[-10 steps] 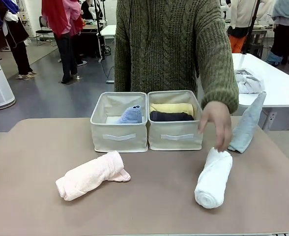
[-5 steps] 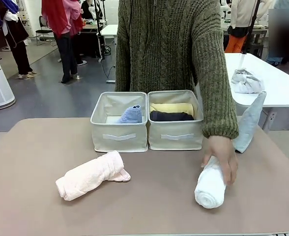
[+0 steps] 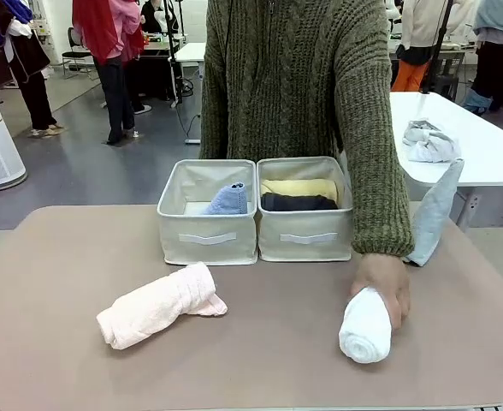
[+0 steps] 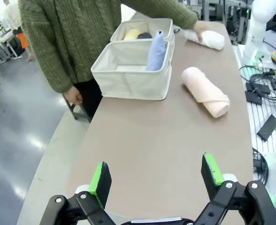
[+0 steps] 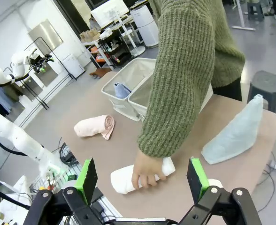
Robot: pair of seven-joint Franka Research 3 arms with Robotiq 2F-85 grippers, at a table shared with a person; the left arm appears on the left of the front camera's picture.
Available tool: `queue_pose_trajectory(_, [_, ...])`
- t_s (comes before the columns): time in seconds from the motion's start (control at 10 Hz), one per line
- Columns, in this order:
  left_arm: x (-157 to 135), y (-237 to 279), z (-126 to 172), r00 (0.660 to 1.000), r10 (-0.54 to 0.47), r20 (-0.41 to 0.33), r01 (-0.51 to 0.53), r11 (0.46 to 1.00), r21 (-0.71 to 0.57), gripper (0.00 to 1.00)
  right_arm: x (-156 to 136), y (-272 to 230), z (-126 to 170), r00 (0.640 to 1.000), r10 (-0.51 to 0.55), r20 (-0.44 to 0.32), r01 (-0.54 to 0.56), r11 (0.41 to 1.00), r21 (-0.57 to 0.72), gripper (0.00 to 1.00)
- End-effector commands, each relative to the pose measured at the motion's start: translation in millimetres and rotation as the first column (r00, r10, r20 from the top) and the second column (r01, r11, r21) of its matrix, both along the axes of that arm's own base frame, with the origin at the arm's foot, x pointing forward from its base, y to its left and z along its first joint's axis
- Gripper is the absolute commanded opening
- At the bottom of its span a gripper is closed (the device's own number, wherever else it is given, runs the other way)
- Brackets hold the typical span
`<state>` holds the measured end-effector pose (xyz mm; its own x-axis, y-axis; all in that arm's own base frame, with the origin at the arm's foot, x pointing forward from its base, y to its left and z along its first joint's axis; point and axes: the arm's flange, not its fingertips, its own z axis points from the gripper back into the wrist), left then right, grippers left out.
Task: Sort the towels based on their folding style.
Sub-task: Pick up another triangle-folded towel from the table and place it in the left Fabric basket.
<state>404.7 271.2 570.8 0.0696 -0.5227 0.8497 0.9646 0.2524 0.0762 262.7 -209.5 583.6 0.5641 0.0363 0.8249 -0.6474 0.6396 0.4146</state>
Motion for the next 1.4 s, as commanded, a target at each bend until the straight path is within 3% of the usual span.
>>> queue_pose_trajectory(0.0, [7,9,0,1.0,0.002,0.028,-0.001,0.999,-0.045,1.0,2,0,0,1.0,0.01,0.026,-0.01,1.0,0.018,1.0])
queue_pose_trajectory(0.7, [2,4,-3,1.0,0.004,-0.001,-0.004,1.0,-0.023,1.0,2,0,0,1.0,0.01,0.026,-0.01,1.0,0.018,1.0])
queue_pose_trajectory(0.8, [2,4,-3,1.0,0.004,-0.001,-0.004,1.0,-0.023,1.0,0,0,0,1.0,0.0,0.0,0.0,1.0,0.0,1.0])
queue_pose_trajectory(1.1, [2,4,-3,1.0,0.004,-0.001,-0.004,1.0,-0.023,1.0,49,48,35,0.959,-0.155,-0.237,0.08,0.951,-0.299,1.0])
queue_pose_trajectory(1.3, [2,4,-3,1.0,0.004,-0.001,-0.004,1.0,-0.023,1.0,77,80,40,0.942,-0.177,-0.284,0.056,0.92,-0.388,1.0])
